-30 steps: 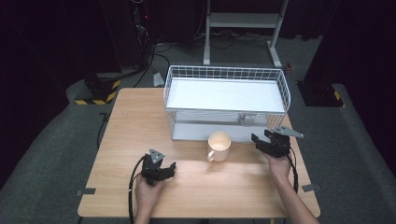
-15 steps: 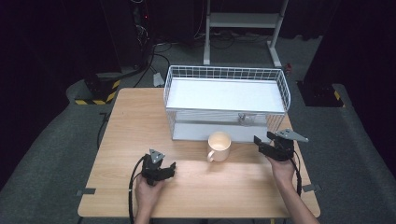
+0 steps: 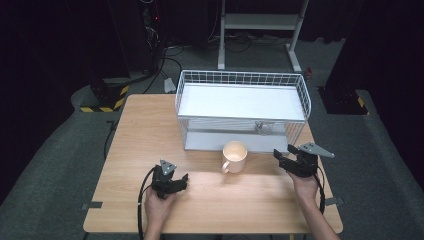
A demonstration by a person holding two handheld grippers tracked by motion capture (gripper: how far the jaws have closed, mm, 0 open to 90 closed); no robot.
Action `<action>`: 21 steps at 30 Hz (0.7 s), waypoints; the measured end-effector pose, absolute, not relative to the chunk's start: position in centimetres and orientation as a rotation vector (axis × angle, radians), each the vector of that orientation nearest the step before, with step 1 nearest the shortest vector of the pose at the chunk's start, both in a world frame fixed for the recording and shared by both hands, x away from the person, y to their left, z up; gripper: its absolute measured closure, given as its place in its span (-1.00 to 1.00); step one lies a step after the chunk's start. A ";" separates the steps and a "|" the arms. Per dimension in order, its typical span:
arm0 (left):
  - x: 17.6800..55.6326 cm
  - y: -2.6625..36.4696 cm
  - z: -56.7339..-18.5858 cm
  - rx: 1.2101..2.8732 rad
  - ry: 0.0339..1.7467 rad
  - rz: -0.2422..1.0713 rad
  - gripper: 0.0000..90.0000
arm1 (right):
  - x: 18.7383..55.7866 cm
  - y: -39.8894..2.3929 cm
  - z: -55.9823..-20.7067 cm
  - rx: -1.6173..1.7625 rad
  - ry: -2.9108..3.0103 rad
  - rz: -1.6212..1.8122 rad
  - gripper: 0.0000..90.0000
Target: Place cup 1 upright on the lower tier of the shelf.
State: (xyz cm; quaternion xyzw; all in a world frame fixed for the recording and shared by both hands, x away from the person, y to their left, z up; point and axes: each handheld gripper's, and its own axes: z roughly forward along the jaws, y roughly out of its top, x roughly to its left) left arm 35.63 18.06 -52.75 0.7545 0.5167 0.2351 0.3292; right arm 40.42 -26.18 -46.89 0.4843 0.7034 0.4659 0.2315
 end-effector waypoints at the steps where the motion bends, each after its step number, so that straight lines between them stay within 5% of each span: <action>1: 35.6 18.1 -52.7 1.974 1.352 0.616 -0.46 | 40.3 -26.2 -46.9 1.334 1.931 1.283 -0.21; 21: 35.6 18.1 -52.7 1.974 1.352 0.615 -0.46 | 38.5 -27.1 -47.5 1.327 1.931 1.298 -0.24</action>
